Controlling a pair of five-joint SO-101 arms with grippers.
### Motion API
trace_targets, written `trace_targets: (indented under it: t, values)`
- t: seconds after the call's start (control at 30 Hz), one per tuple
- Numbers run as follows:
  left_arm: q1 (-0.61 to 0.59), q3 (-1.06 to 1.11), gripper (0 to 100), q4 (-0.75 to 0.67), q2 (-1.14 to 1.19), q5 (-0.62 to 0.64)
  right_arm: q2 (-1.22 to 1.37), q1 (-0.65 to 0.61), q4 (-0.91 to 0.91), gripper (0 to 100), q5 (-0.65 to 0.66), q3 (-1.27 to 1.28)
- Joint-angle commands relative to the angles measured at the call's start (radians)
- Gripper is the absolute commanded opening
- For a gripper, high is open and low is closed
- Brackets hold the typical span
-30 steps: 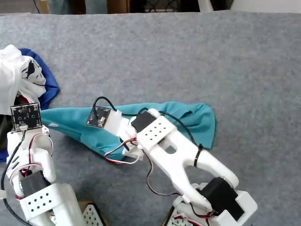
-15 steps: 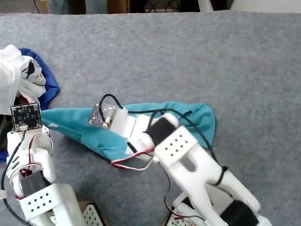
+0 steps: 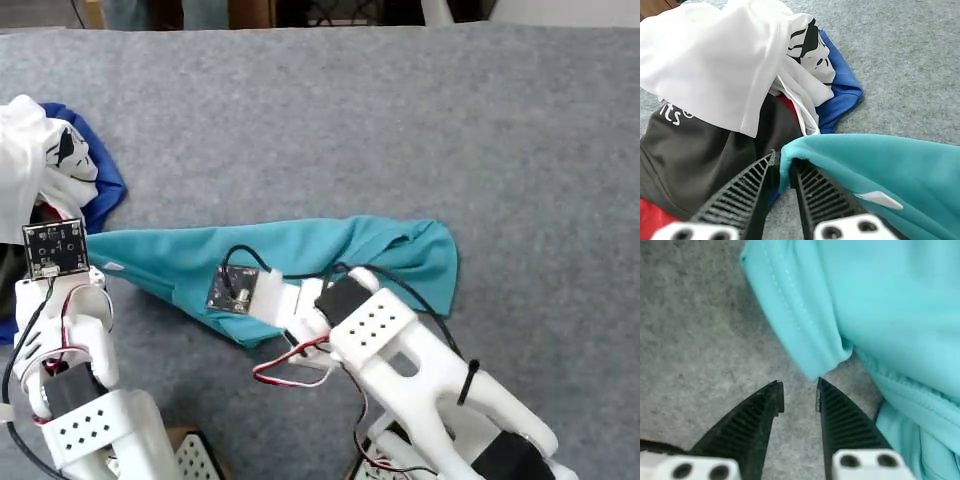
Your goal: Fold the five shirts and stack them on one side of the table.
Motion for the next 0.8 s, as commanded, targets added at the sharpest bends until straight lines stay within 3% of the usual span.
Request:
trace_targets:
  t: [0.0, 0.27, 0.4, 0.5, 0.77]
  values:
    - [-0.010, -0.018, 3, 0.002, -0.011, -0.008, -0.030, -0.011, -0.092, 12.6, -0.008, 0.018]
    - [-0.007, -0.018, 3, 0.002, -0.011, -0.008, -0.022, -0.011, -0.316, 12.4, -0.041, 0.116]
    - [-0.005, -0.018, 3, 0.002, -0.011, -0.008, -0.025, -0.003, -0.325, 11.3, -0.048, 0.124]
    - [-0.004, -0.018, 3, 0.002, -0.011, -0.006, -0.028, 0.012, -0.328, 1.6, -0.048, 0.120]
    - [0.035, -0.018, 3, 0.002, -0.006, -0.005, -0.030, 0.167, -0.270, 1.4, -0.048, 0.062]
